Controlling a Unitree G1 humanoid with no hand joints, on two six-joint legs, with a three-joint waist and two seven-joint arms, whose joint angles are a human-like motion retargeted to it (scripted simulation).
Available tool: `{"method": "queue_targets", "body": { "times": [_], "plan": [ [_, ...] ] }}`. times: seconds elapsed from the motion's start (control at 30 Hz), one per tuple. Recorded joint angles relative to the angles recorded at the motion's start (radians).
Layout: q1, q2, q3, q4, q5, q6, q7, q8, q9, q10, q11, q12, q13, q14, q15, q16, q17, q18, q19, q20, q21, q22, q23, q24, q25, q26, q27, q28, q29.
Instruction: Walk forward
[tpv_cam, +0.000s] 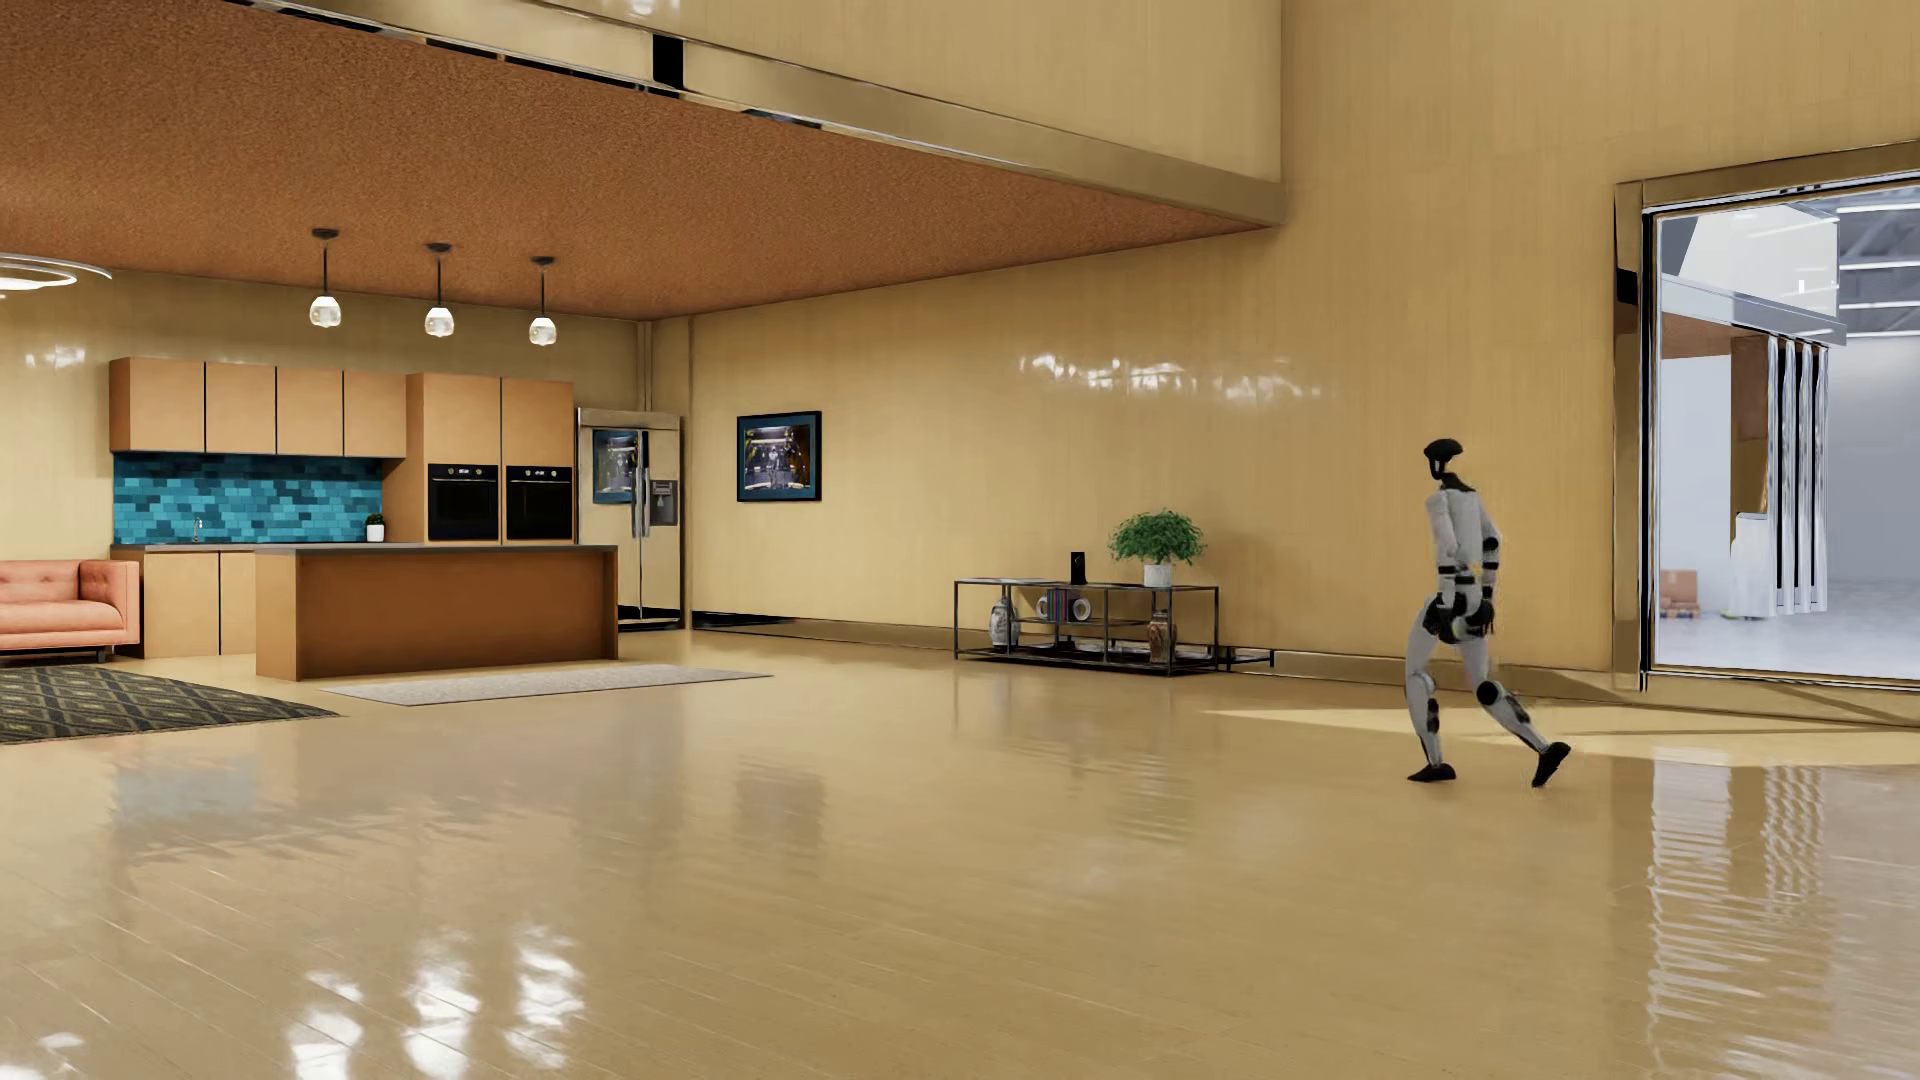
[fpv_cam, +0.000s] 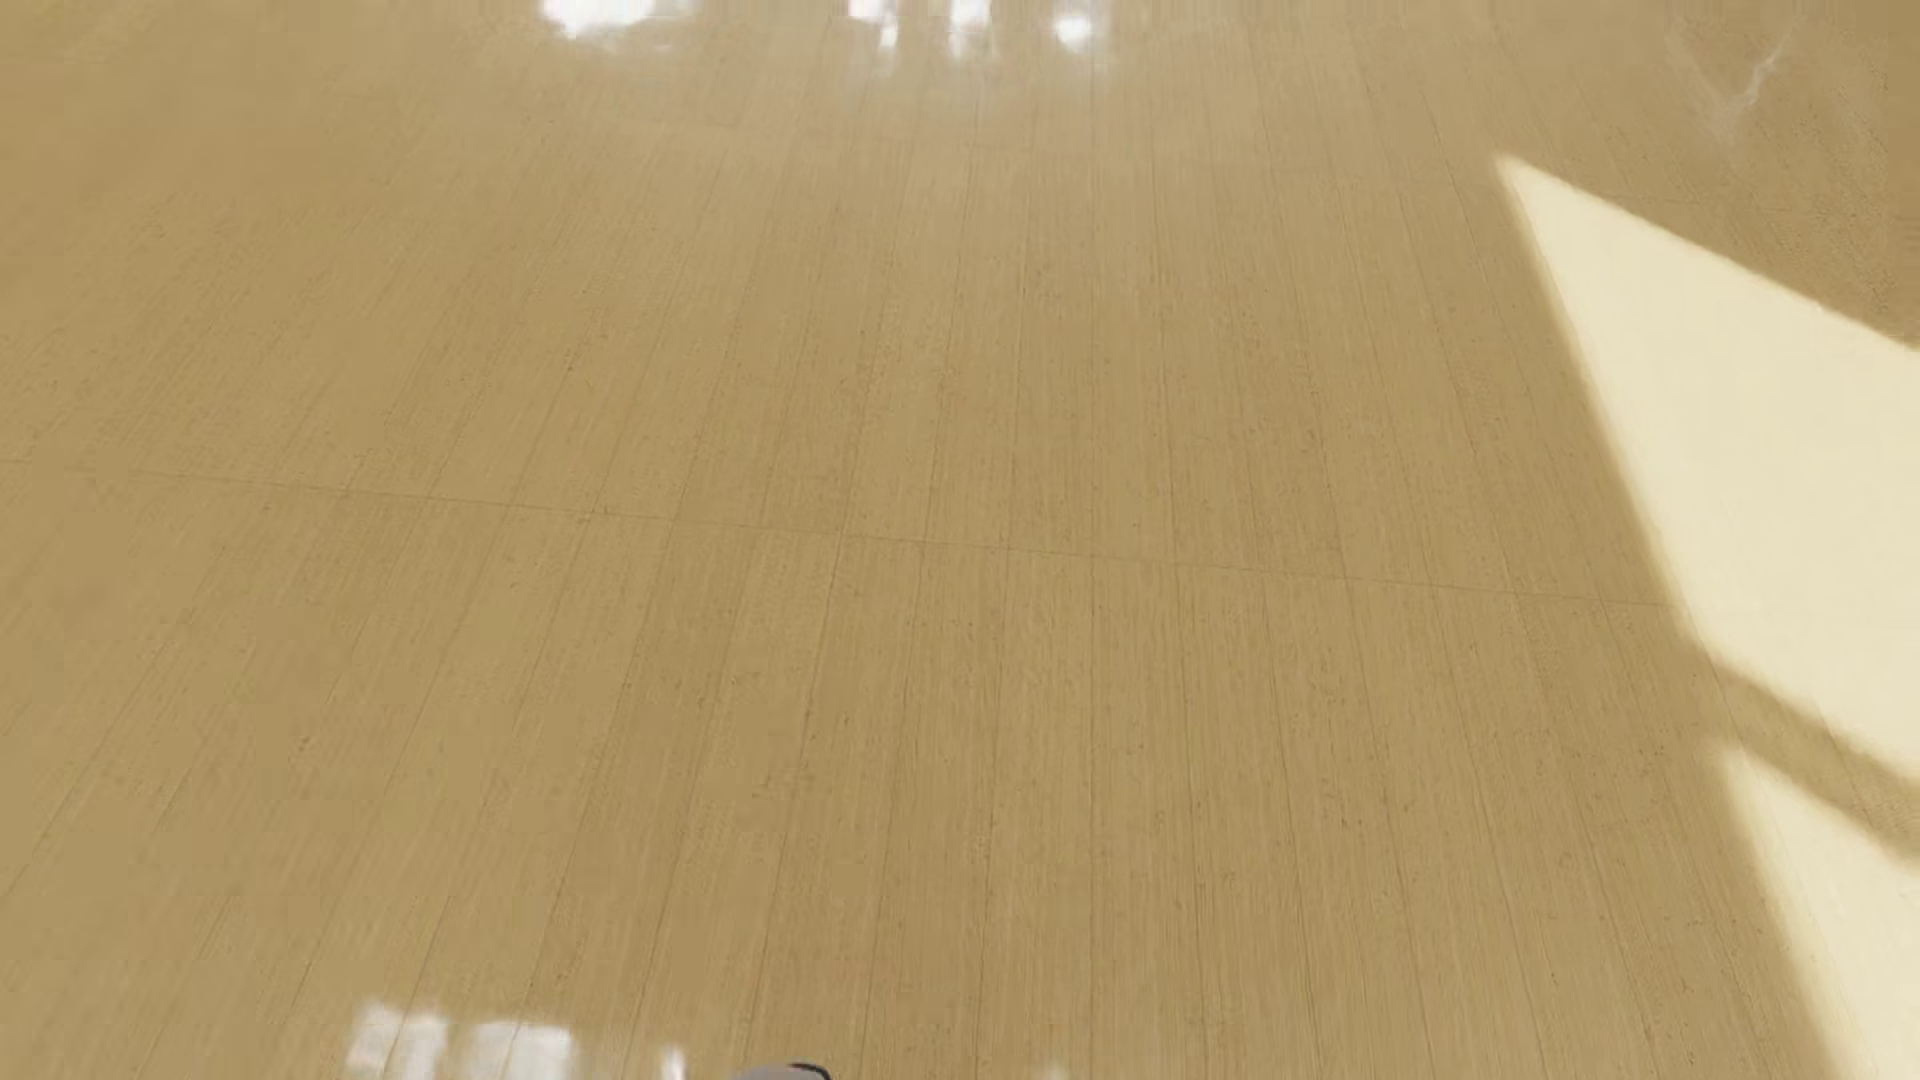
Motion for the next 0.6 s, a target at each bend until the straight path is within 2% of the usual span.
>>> {"method": "queue_targets", "body": {
  "times": [0.03, 0.07, 0.13, 0.17, 0.2, 0.27, 0.33, 0.4, 0.43, 0.47, 0.5, 0.53, 0.57, 0.6],
  "plan": [
    [0.052, -0.082, -0.008, -0.016, 0.003, -0.011, 0.0, 0.0, 0.003, -0.011, 0.153, -0.036, 0.014, -0.038, 0.072, 0.013, 0.0, 0.0, 0.0, 0.03, 0.045, -0.033, 0.02, 0.0, 0.0, 0.0, 0.0, 0.0, 0.0],
    [0.102, -0.177, -0.02, -0.032, 0.015, -0.019, 0.0, 0.0, 0.009, -0.023, 0.327, -0.072, 0.024, -0.072, 0.081, 0.03, 0.0, 0.0, 0.0, 0.065, 0.088, -0.073, 0.034, 0.0, 0.0, 0.0, 0.0, 0.0, 0.0],
    [0.197, -0.373, -0.065, -0.056, 0.053, -0.02, 0.0, 0.0, 0.019, -0.05, 0.631, -0.138, 0.043, -0.122, -0.057, 0.062, 0.005, 0.0, 0.0, 0.149, 0.139, -0.163, 0.066, 0.0, 0.0, 0.0, 0.0, 0.0, 0.0],
    [0.248, -0.46, -0.093, -0.077, 0.06, -0.025, 0.0, 0.0, 0.024, -0.07, 0.703, -0.164, 0.046, -0.143, -0.113, 0.078, 0.018, 0.0, 0.0, 0.229, 0.141, -0.205, 0.104, 0.0, 0.0, 0.0, 0.0, 0.0, 0.0],
    [0.295, -0.539, -0.121, -0.083, 0.07, -0.016, 0.0, 0.0, 0.024, -0.082, 0.704, -0.19, 0.053, -0.167, -0.122, 0.088, 0.02, 0.0, 0.0, 0.262, 0.148, -0.242, 0.124, 0.0, 0.0, 0.0, 0.0, 0.0, 0.0],
    [0.396, -0.642, -0.171, -0.085, 0.076, 0.009, 0.0, 0.0, 0.027, -0.111, 0.495, -0.236, 0.064, -0.216, -0.056, 0.095, 0.021, 0.0, 0.0, 0.311, 0.141, -0.302, 0.151, 0.0, 0.0, 0.0, 0.0, 0.0, 0.0],
    [0.503, -0.652, -0.211, -0.081, 0.065, 0.033, 0.0, 0.0, 0.027, -0.148, 0.106, -0.271, 0.068, -0.266, -0.016, 0.093, 0.018, 0.0, 0.0, 0.33, 0.122, -0.344, 0.153, 0.0, 0.0, 0.0, 0.0, 0.0, 0.0],
    [0.593, -0.594, -0.249, -0.077, 0.04, 0.043, 0.0, 0.0, 0.022, -0.16, -0.228, -0.285, 0.06, -0.318, -0.124, 0.085, 0.016, 0.0, 0.0, 0.333, 0.108, -0.369, 0.145, 0.0, 0.0, 0.0, 0.0, 0.0, 0.0],
    [0.623, -0.562, -0.273, -0.071, 0.022, 0.046, 0.0, 0.0, 0.017, -0.15, -0.311, -0.284, 0.05, -0.33, -0.204, 0.079, 0.016, 0.0, 0.0, 0.325, 0.099, -0.374, 0.143, 0.0, 0.0, 0.0, 0.0, 0.0, 0.0],
    [0.643, -0.539, -0.292, -0.059, 0.011, 0.053, 0.0, 0.0, 0.012, -0.133, -0.32, -0.277, 0.037, -0.32, -0.237, 0.071, 0.016, 0.0, 0.0, 0.312, 0.09, -0.372, 0.143, 0.0, 0.0, 0.0, 0.0, 0.0, 0.0],
    [0.658, -0.533, -0.294, -0.04, 0.019, 0.067, 0.0, 0.0, 0.007, -0.113, -0.31, -0.264, 0.021, -0.283, -0.183, 0.059, 0.015, 0.0, 0.0, 0.298, 0.083, -0.357, 0.147, 0.0, 0.0, 0.0, 0.0, 0.0, 0.0],
    [0.665, -0.537, -0.275, -0.019, 0.049, 0.09, 0.0, 0.0, 0.0, -0.087, -0.287, -0.243, 0.0, -0.217, -0.078, 0.042, 0.012, 0.0, 0.0, 0.286, 0.085, -0.328, 0.155, 0.0, 0.0, 0.0, 0.0, 0.0, 0.0],
    [0.663, -0.535, -0.24, 0.0, 0.088, 0.118, 0.0, 0.0, -0.009, -0.044, -0.253, -0.213, -0.024, -0.12, 0.0, 0.023, 0.005, 0.0, 0.0, 0.273, 0.099, -0.284, 0.166, 0.0, 0.0, 0.0, 0.0, 0.0, 0.0],
    [0.648, -0.514, -0.201, 0.016, 0.12, 0.139, 0.0, 0.0, -0.016, 0.027, -0.225, -0.177, -0.052, 0.006, 0.015, 0.007, -0.005, 0.0, 0.0, 0.253, 0.123, -0.23, 0.175, 0.0, 0.0, 0.0, 0.0, 0.0, 0.0]
  ]
}}
